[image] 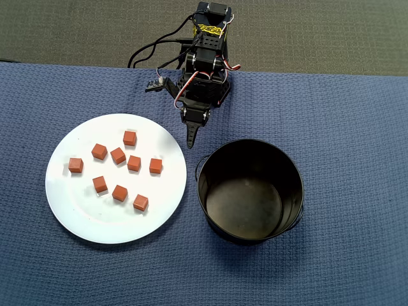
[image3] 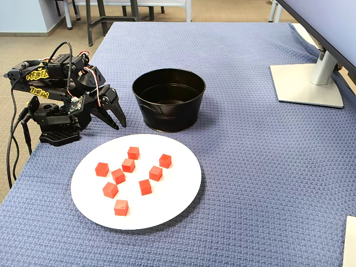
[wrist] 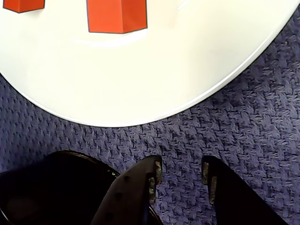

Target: Pick up the red cubes from the white plate and place them in the black recipient

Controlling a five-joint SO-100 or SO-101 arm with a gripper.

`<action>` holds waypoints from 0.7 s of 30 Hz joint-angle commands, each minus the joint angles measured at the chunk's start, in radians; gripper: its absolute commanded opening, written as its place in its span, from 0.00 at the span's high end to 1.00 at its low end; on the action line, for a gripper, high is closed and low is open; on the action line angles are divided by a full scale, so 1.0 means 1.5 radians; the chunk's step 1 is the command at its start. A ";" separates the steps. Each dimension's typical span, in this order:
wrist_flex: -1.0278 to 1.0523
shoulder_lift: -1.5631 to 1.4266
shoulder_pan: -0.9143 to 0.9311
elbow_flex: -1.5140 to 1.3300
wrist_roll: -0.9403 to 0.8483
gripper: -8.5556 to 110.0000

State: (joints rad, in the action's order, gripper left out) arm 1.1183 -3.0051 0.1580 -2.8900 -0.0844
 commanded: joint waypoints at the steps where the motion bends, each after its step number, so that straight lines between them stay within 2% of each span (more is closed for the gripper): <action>1: 0.076 0.048 0.005 0.115 -0.044 0.91; 14: 0.076 0.077 0.021 0.128 -0.065 0.92; 17: 0.075 0.128 0.039 0.179 -0.103 0.92; 21: 0.029 0.241 0.094 0.237 -0.180 0.86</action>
State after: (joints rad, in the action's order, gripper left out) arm 1.2180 -2.7566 0.2286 -2.6523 -0.2516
